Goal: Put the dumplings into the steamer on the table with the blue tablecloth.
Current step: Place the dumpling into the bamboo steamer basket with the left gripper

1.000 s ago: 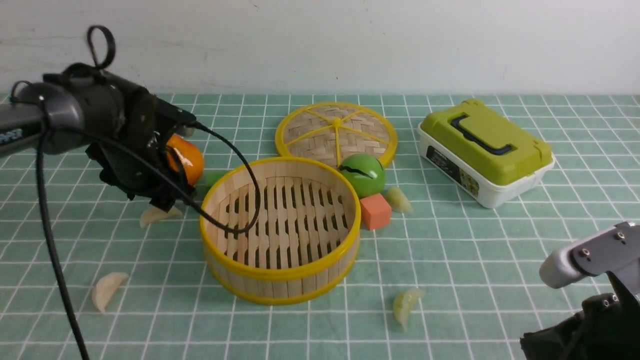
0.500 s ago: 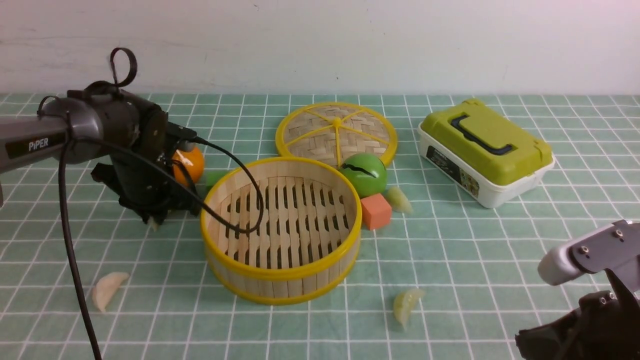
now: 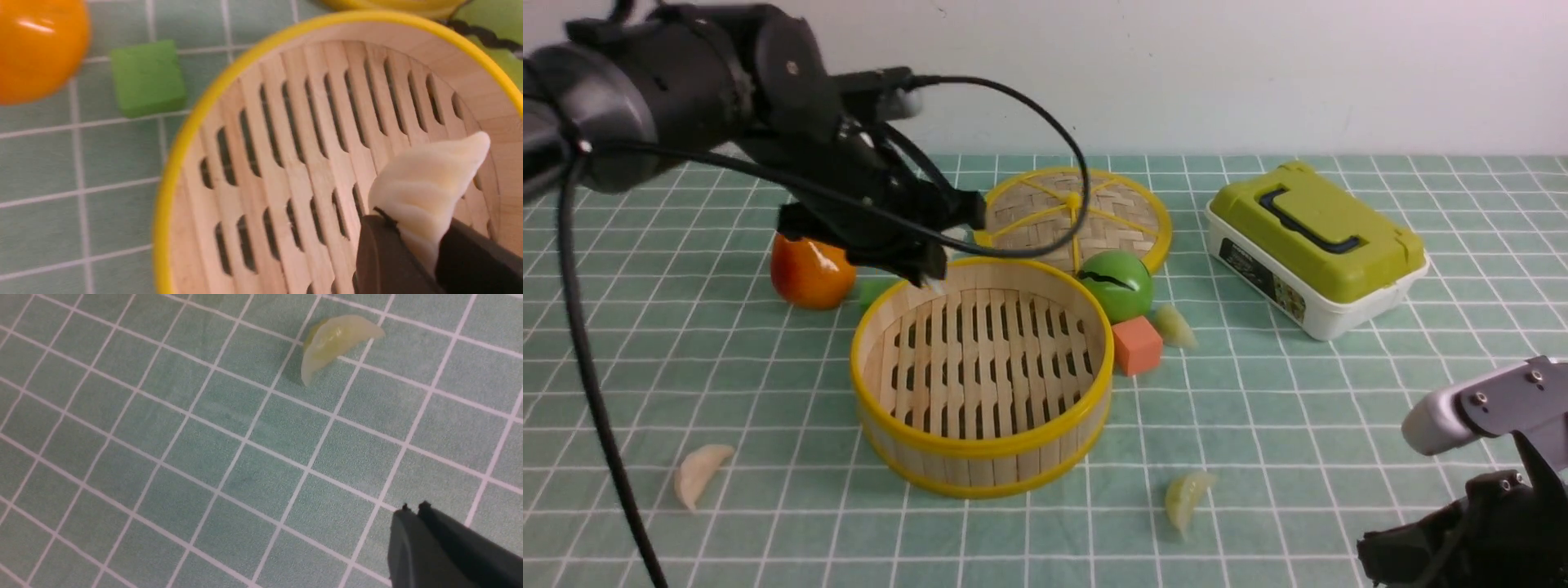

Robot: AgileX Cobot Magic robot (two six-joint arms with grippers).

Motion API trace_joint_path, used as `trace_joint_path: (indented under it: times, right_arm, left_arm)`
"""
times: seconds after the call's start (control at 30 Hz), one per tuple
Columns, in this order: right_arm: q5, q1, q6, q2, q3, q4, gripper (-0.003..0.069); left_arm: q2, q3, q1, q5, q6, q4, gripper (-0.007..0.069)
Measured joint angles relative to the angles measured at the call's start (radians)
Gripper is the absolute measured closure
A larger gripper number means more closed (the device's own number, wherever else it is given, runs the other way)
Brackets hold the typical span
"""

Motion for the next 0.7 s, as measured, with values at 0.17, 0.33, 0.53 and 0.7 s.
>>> trace_joint_path:
  times: [0.17,0.33,0.53,0.7]
  right_arm:
    - [-0.001,0.000,0.000,0.000,0.000,0.001,0.0636]
    - [-0.003,0.000,0.000,0.000,0.000,0.013,0.0629]
    - [-0.001,0.000,0.000,0.000,0.000,0.014,0.0625]
    - [0.005,0.000,0.000,0.000,0.000,0.015,0.0621]
  left_arm:
    - [0.113,0.005,-0.020,-0.059,-0.104,0.072,0.0500]
    - [0.154,0.004,-0.016,-0.080,-0.191,0.120,0.0349]
    - [0.091,0.007,-0.016,-0.023,-0.216,0.157,0.0170]
    - [-0.061,0.019,-0.014,0.136,-0.200,0.328,0.0162]
